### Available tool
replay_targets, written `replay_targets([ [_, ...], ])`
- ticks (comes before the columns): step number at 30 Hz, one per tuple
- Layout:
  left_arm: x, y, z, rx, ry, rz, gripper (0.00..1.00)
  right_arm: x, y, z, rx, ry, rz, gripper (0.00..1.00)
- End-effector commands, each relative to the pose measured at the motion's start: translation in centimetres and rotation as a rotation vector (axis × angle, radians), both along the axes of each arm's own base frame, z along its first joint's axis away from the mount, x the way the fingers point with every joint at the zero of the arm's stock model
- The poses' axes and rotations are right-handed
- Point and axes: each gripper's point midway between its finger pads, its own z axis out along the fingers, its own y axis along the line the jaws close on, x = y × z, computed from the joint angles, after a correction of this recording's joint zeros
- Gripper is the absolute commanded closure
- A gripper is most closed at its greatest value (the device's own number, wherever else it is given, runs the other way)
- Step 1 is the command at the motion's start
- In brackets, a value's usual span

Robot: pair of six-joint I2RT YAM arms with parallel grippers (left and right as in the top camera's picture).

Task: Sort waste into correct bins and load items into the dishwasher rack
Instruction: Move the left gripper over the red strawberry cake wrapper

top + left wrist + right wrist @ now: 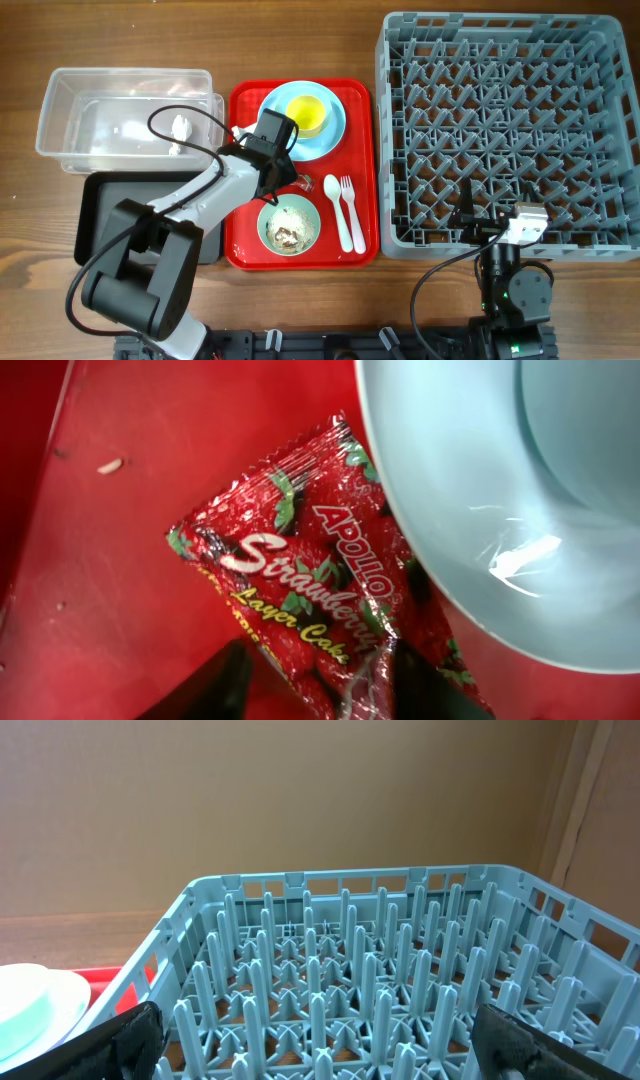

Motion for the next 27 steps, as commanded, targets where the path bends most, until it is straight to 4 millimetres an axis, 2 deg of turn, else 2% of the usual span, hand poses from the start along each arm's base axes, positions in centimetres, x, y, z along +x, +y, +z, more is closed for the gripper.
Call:
replay_targets([
  [1,-0.4,0.4,-1.2,0.032,0.027,0.006,0.75,-0.1,-0.2,0.2,0.013,-0.01,-0.012,0.0],
  [5,-0.3,0.3,-0.8,0.026,0.015,0.005,0.9,-0.1,-0.2,0.2,0.013,-0.01,-0.012,0.0],
  [7,0.1,0.3,0.3,0.02,-0.014,0.005,0.96,-0.1,-0.2,0.2,0.013,-0.01,-0.012,0.0],
  [13,1.1,1.6,4.6,0.057,-0.142,0.035,0.96,-0.1,-0.2,0.2,0.013,-0.01,-0.012,0.0],
  [18,2.0,2.7,9.3,0.096,-0.284,0.027,0.96,-0.1,-0.2,0.2,0.013,-0.01,-0.012,0.0],
  [23,3.1,6.4,14.4,0.132,-0.445,0.15,0.96,-0.1,-0.2,0.2,0.013,-0.01,-0.012,0.0],
  [27,4.4,11.4,17.3,0.124,-0.542,0.302,0.96,-0.1,-0.2,0.2,0.013,-0.01,-0.012,0.0],
])
